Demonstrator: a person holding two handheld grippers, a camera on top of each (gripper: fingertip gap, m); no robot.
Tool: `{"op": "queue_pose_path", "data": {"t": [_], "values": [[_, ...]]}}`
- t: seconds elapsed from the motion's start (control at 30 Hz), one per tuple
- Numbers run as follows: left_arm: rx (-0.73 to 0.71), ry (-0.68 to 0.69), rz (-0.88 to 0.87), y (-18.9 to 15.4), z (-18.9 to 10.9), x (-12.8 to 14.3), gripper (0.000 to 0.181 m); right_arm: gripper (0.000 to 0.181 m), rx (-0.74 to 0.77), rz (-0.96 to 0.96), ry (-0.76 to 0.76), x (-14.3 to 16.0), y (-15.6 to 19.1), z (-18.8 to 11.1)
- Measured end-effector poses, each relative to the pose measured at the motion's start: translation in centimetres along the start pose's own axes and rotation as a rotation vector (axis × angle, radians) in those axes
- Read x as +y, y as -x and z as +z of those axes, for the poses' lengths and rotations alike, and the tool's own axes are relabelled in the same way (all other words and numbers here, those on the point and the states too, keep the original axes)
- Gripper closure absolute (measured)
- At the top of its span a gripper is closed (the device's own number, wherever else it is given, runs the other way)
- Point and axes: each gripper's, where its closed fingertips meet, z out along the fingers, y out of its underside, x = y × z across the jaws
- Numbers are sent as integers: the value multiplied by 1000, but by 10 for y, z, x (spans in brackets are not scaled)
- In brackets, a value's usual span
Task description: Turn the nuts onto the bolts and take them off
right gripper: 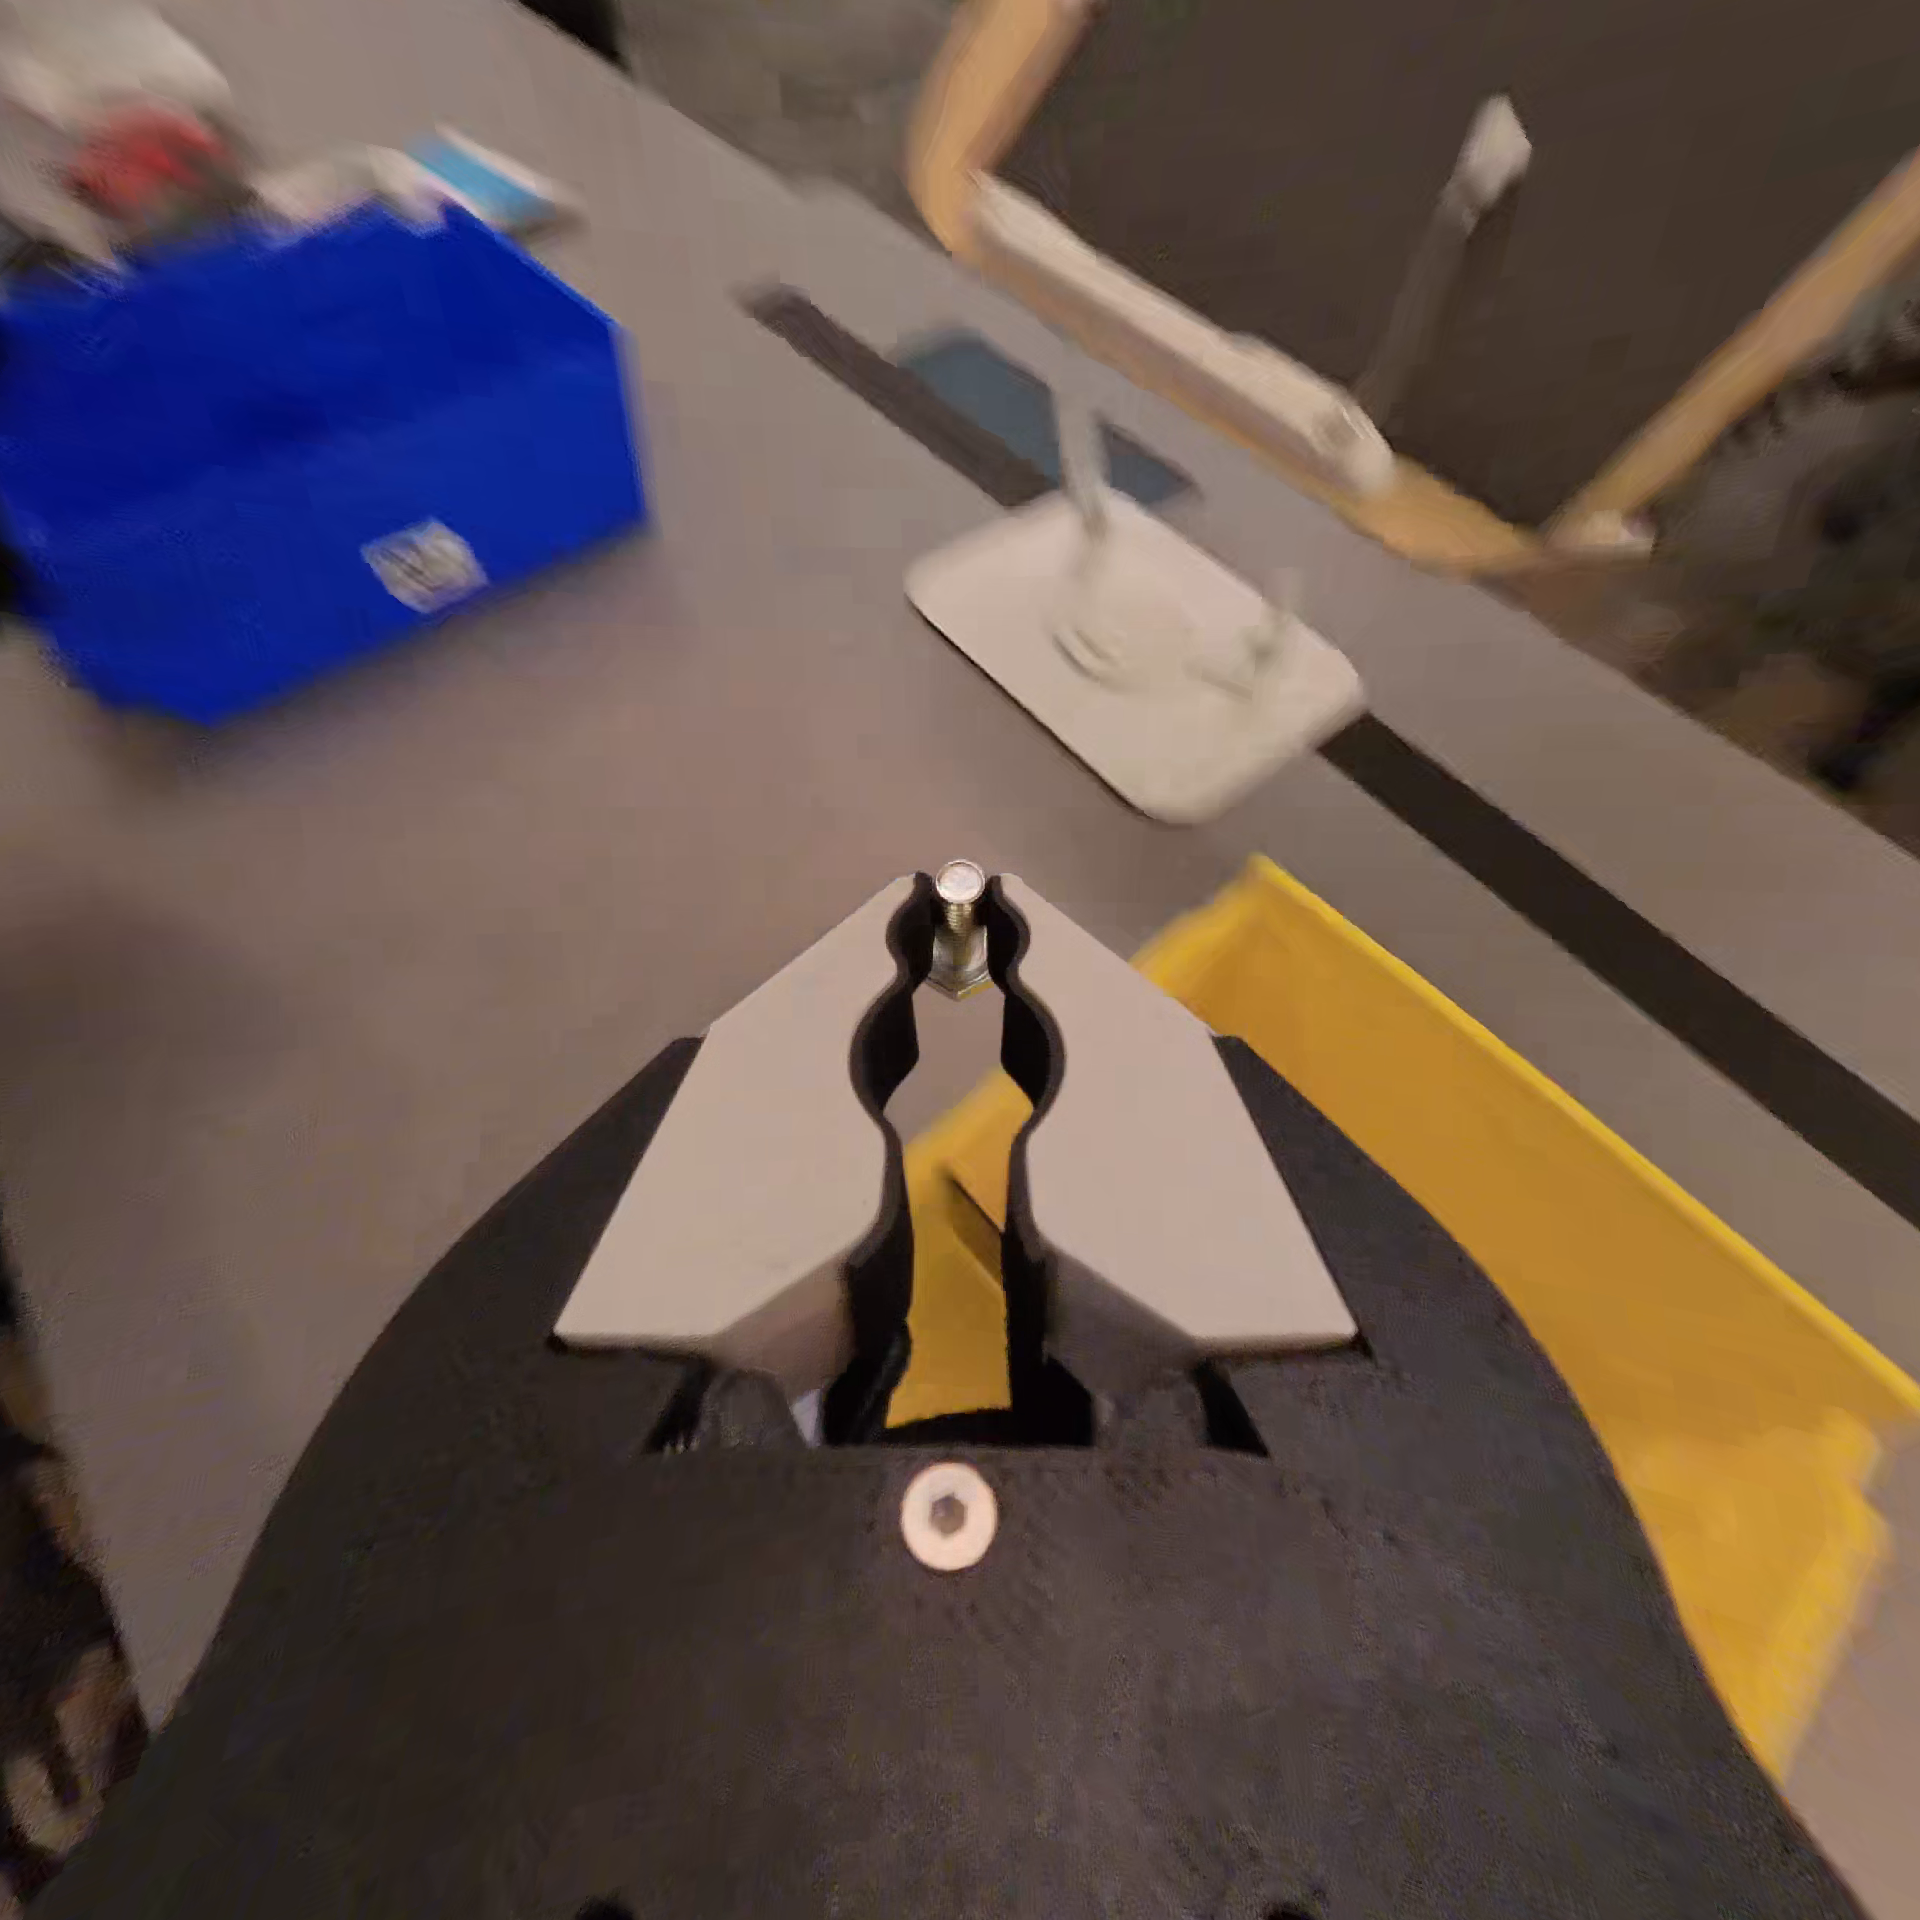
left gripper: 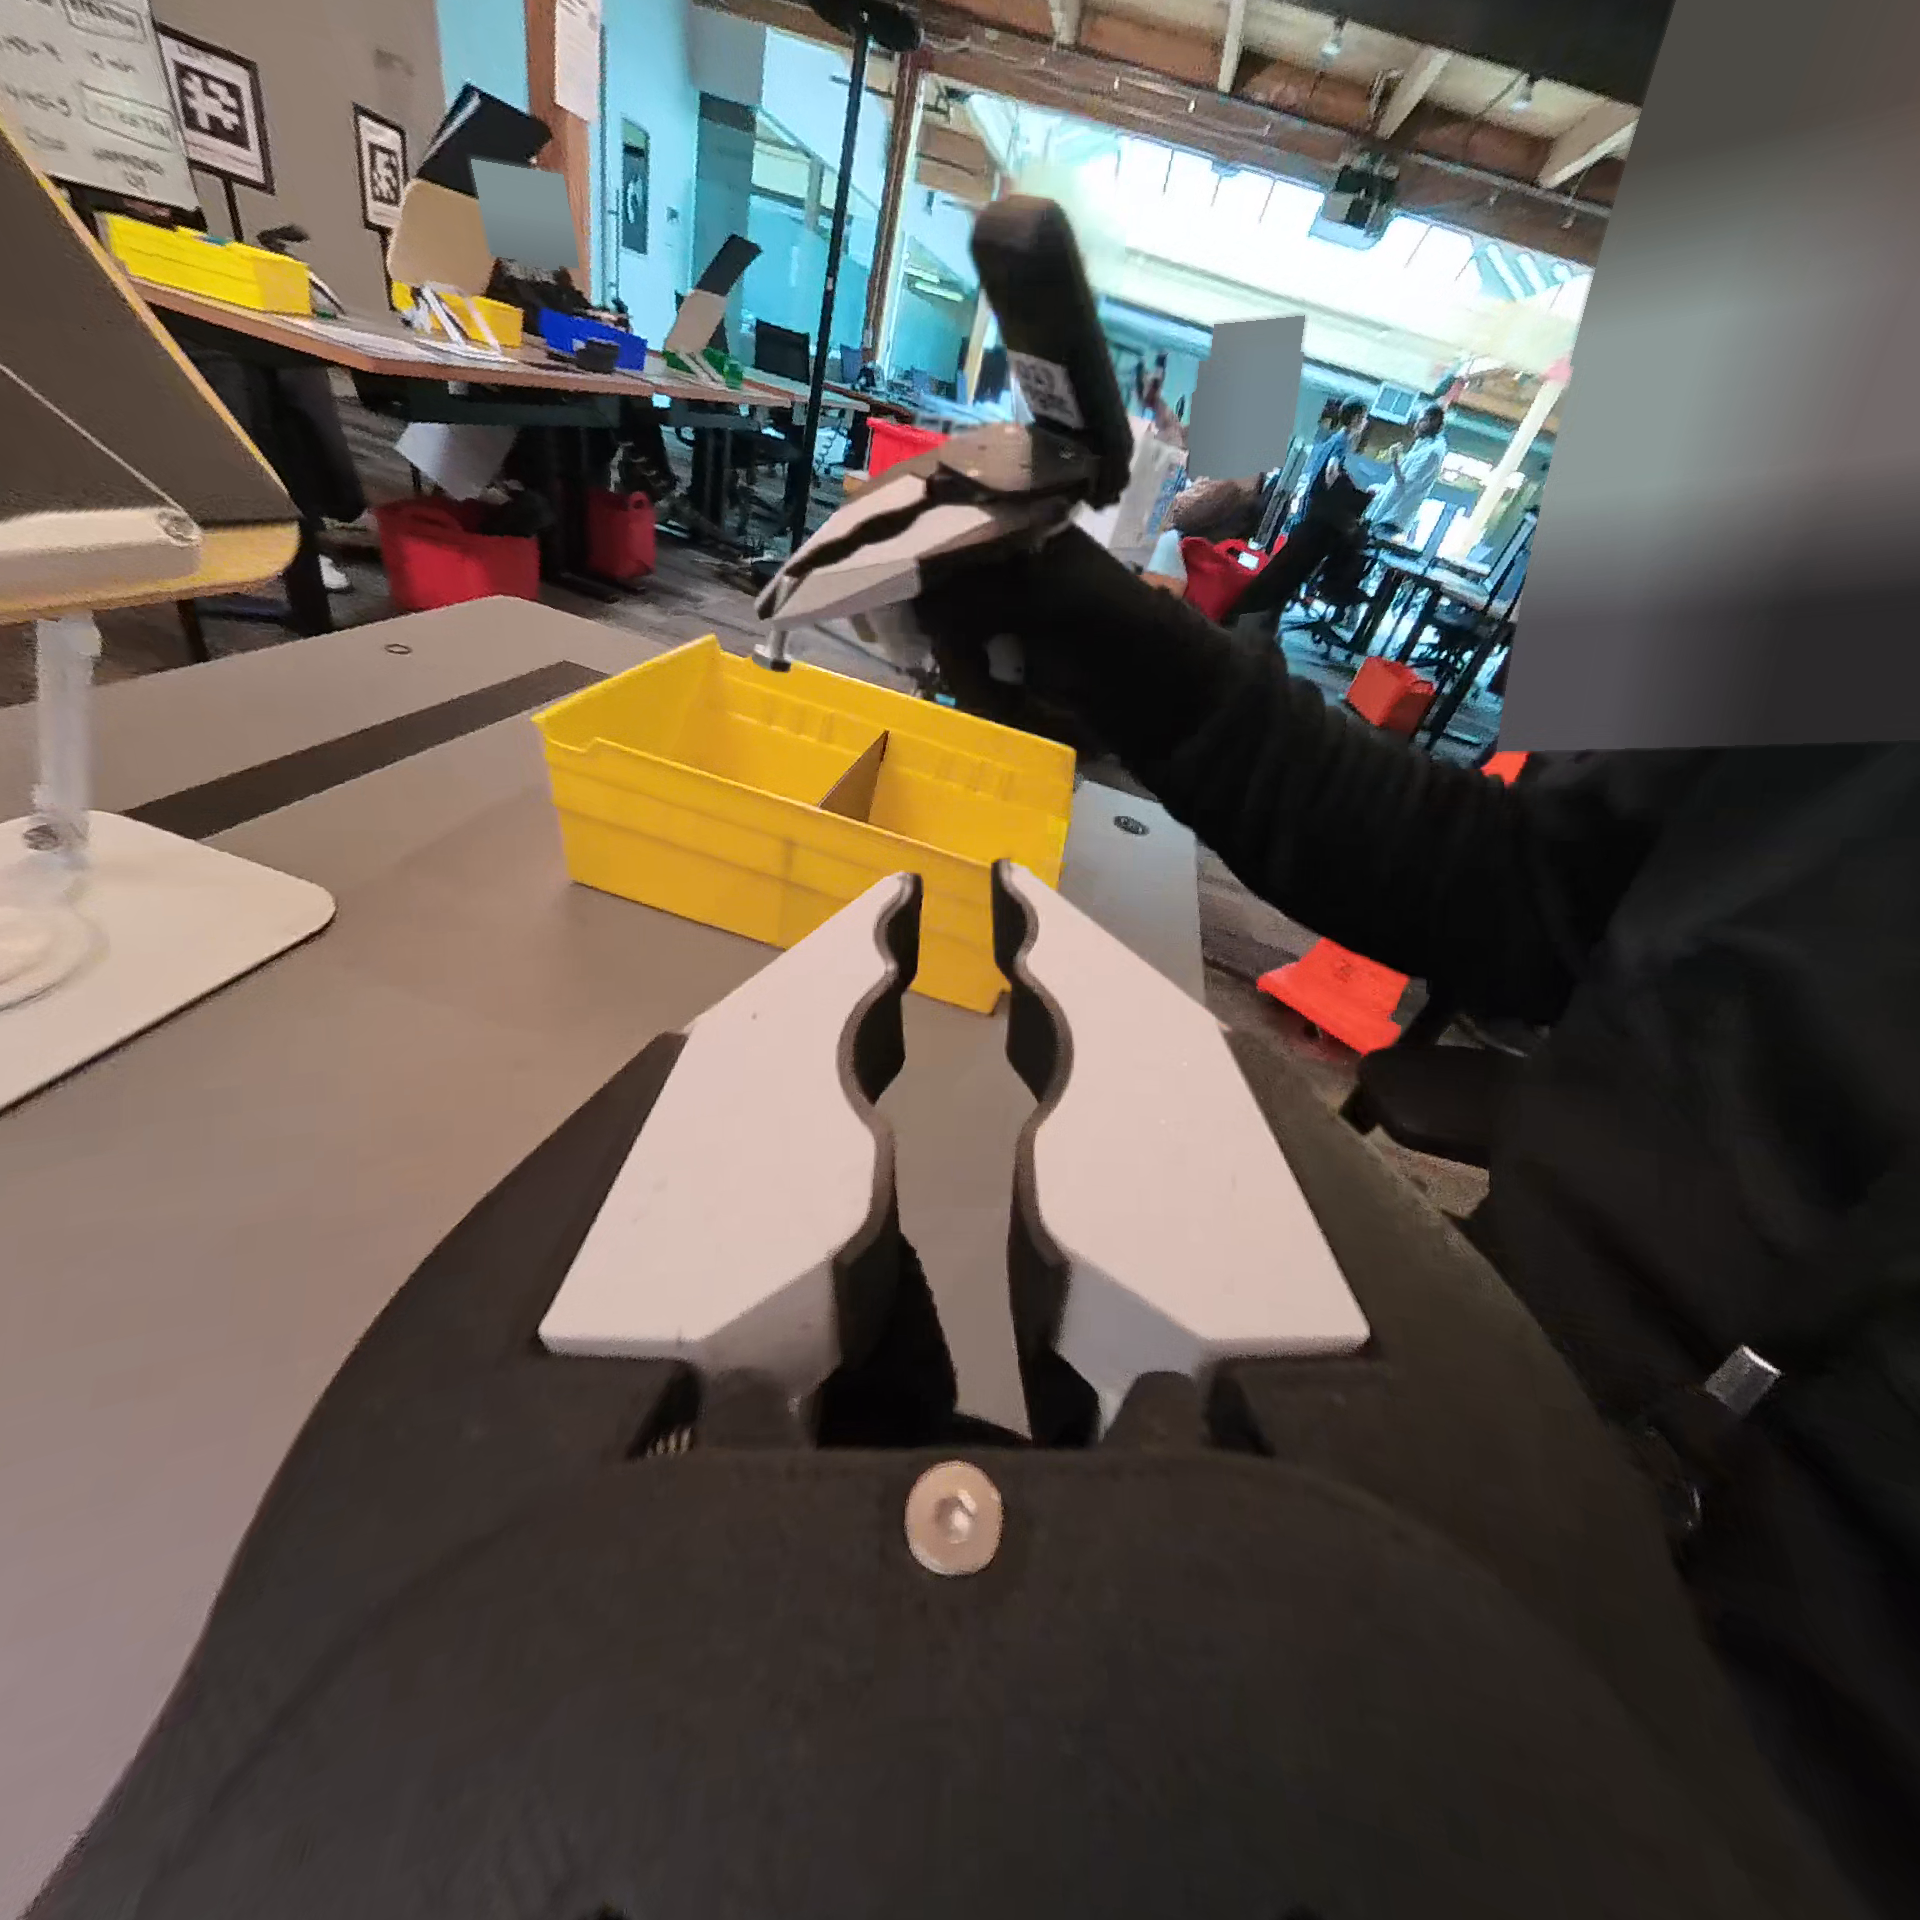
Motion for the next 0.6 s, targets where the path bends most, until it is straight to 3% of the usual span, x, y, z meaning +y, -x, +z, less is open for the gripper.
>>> {"op": "queue_pose_path", "data": {"t": [0.13,0.23,0.33,0.43,0.6], "values": [[-43,37,46,6,-4,0,171,174,113,56,365,84,-72,-2],[-83,85,75,12,-4,6,170,173,172,55,591,137,-101,-1],[-105,119,96,15,-5,9,170,174,112,122,723,169,-102,5],[-118,135,94,19,-6,10,169,162,158,106,738,164,-114,8],[-192,167,118,34,-21,7,167,159,201,71,685,141,-114,5]]}}
